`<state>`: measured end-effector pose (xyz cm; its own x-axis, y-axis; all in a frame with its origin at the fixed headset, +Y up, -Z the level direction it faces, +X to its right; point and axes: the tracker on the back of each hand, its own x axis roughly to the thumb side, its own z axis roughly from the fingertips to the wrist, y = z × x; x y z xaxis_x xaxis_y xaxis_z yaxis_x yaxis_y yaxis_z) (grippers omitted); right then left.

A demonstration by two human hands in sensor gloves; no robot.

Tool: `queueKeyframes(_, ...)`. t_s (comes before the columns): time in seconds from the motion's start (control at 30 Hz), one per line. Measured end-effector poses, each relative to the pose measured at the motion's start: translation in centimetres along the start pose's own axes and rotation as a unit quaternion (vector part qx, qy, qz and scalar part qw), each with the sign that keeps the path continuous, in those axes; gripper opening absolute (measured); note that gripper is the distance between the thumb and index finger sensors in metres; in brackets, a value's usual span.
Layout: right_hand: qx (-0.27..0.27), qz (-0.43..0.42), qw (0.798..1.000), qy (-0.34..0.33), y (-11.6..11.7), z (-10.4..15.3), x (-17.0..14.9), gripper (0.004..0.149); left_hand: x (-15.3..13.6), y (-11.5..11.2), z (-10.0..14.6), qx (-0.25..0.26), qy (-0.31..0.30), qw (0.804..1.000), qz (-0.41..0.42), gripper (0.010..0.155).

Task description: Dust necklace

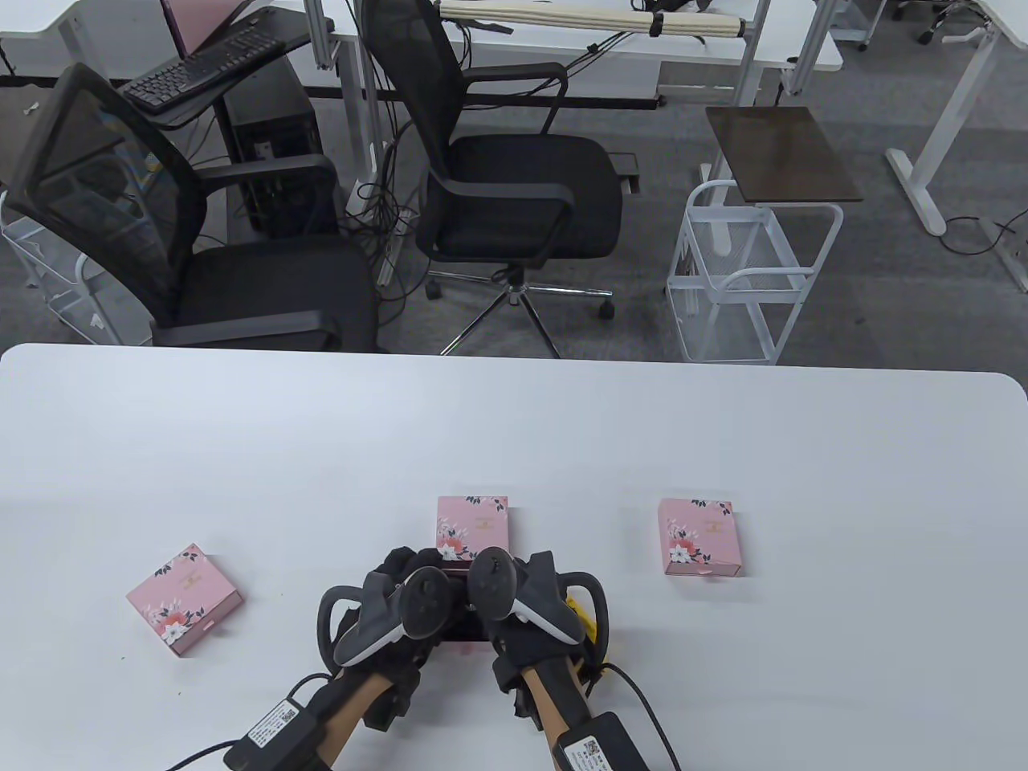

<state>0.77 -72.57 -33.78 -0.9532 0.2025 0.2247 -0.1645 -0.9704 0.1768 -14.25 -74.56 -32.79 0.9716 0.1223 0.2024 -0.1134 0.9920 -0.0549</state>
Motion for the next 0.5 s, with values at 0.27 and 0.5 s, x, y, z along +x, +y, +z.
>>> queueKeyframes(0.27, -0.004, 0.0, 1.0, 0.002, -0.5, 0.2, -0.1, 0.041, -0.9, 0.6, 0.0, 0.029, 0.015, 0.998, 0.044, 0.044)
queueKeyframes(0.5, 0.038, 0.016, 0.999, -0.003, -1.2, 0.4, 0.5, 0.04, -2.3, -0.3, -0.6, 0.028, 0.03, 0.995, 0.094, 0.056)
